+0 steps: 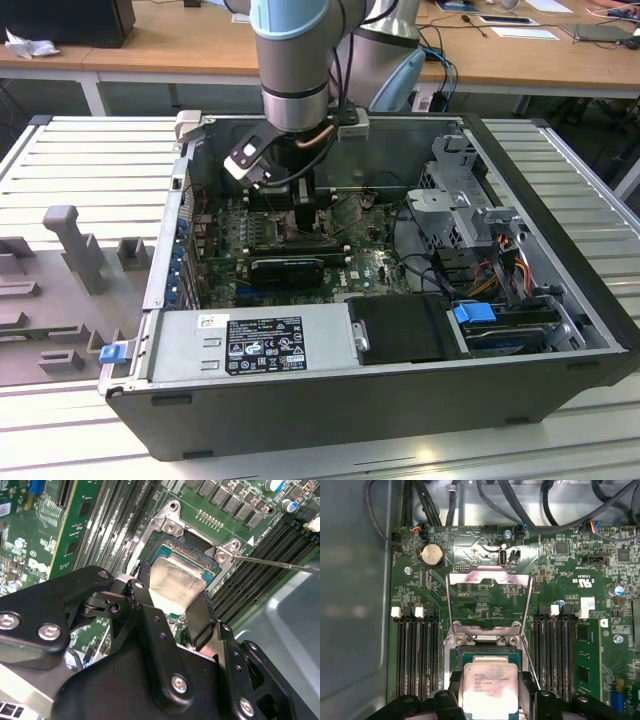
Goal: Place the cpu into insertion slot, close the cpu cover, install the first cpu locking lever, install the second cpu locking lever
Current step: 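Place the cpu into insertion slot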
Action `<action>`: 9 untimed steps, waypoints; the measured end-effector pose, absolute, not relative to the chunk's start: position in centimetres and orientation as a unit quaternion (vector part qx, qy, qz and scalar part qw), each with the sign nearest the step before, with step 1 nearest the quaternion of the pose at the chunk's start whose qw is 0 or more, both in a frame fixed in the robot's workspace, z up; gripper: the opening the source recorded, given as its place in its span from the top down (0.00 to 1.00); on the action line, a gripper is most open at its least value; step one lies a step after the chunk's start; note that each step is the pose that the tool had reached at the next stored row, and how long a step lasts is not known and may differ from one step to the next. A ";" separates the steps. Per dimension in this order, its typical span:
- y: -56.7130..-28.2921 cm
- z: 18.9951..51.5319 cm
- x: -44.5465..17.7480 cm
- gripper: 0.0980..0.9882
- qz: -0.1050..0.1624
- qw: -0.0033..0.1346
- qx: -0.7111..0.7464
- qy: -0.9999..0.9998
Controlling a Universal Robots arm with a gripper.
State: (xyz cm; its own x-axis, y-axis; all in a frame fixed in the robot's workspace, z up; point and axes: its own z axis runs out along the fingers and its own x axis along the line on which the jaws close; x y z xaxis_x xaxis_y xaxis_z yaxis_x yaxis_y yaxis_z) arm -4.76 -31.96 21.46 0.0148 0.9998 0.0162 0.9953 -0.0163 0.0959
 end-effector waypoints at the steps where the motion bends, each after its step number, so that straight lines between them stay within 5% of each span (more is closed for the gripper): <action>1: -31.9 21.3 -4.8 0.52 0.039 0.029 0.712 0.701; 9: -31.8 20.4 -4.8 0.52 0.039 0.029 0.712 0.701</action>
